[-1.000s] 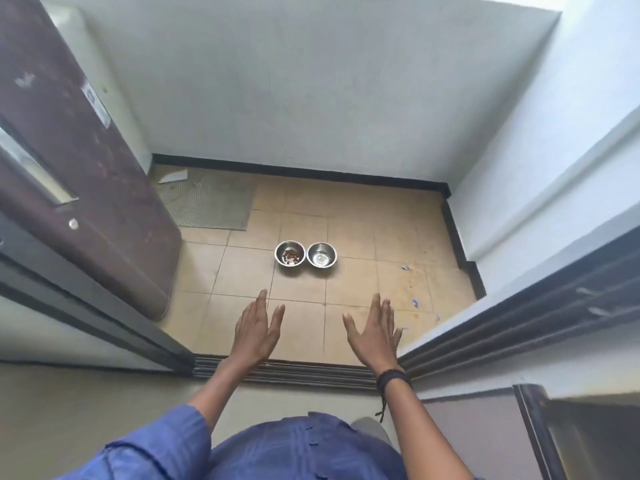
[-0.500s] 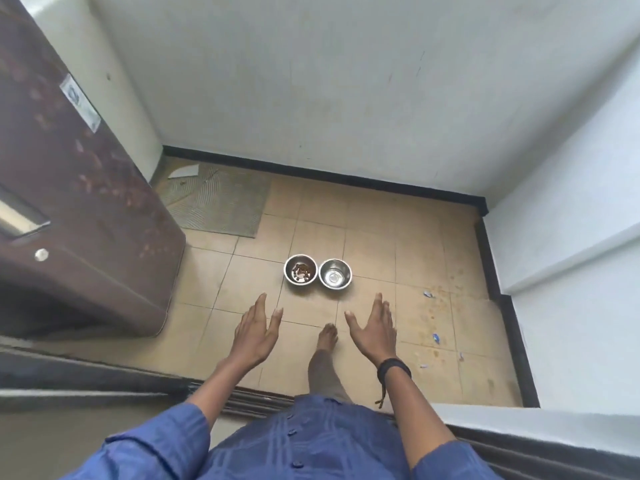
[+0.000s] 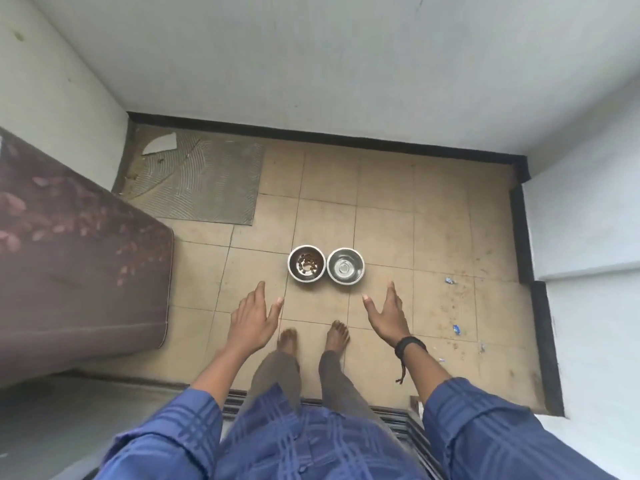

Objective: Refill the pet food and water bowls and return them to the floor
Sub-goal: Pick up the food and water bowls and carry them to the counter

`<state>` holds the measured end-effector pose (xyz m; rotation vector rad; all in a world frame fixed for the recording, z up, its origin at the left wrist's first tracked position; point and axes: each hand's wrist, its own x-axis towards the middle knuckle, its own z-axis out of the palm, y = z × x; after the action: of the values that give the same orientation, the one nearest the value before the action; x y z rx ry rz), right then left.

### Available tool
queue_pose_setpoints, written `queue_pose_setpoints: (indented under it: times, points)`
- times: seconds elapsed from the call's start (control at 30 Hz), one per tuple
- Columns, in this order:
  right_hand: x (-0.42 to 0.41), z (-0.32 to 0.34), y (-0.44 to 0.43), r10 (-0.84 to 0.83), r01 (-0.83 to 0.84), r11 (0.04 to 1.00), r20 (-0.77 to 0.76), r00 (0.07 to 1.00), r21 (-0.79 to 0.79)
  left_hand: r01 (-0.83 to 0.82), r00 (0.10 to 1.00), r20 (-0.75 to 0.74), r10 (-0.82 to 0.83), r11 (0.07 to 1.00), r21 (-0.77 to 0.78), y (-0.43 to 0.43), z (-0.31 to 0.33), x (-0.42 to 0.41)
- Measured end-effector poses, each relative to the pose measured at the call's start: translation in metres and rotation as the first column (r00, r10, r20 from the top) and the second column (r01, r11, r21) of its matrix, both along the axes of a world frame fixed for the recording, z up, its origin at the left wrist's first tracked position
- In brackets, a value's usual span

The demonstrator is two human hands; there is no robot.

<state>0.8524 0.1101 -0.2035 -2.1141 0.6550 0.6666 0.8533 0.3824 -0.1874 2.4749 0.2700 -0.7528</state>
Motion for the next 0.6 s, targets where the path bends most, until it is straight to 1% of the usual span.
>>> queue_pose_setpoints:
  times: [0.03, 0.1, 0.13, 0.2, 0.27, 0.4, 0.5, 0.53, 0.6]
  points:
    - [0.009, -0.005, 0.002, -0.005, 0.005, 1.0, -0.004, 1.0, 0.003, -0.004, 1.0, -0.009, 0.004, 1.0, -0.003, 0.002, -0.006, 0.009]
    - [0.029, -0.026, 0.007, -0.048, 0.049, 0.999, -0.056, 0.997, 0.013, -0.011, 0.996, -0.089, 0.008, 1.0, -0.026, 0.007, -0.03, 0.029]
    - [0.037, -0.043, 0.009, -0.071, 0.071, 0.997, -0.069, 0.995, 0.006, -0.01, 0.993, -0.116, 0.005, 0.999, -0.041, 0.008, -0.048, 0.035]
    - [0.053, -0.08, 0.012, -0.118, 0.119, 0.993, -0.097, 0.988, 0.006, 0.042, 0.983, -0.176, -0.048, 0.998, -0.041, 0.014, -0.089, 0.046]
    - [0.068, -0.134, 0.013, -0.203, 0.206, 0.978, -0.142, 0.969, 0.008, 0.085, 0.971, -0.225, -0.086, 0.996, -0.013, 0.019, -0.141, 0.061]
    - [0.094, -0.248, 0.013, -0.283, 0.308, 0.95, -0.278, 0.918, 0.047, -0.045, 0.963, -0.267, 0.036, 0.999, -0.028, 0.017, -0.244, 0.088]
    - [0.106, -0.362, 0.001, -0.316, 0.368, 0.925, -0.351, 0.882, 0.094, -0.055, 0.957, -0.289, 0.037, 0.997, -0.053, 0.003, -0.336, 0.104]
    - [0.113, -0.389, -0.002, -0.328, 0.388, 0.916, -0.365, 0.871, 0.105, -0.053, 0.953, -0.302, 0.032, 0.997, -0.059, -0.001, -0.362, 0.109]
    - [0.126, -0.447, -0.008, -0.408, 0.472, 0.876, -0.371, 0.834, 0.099, -0.062, 0.945, -0.324, 0.038, 0.996, -0.062, -0.011, -0.432, 0.119]
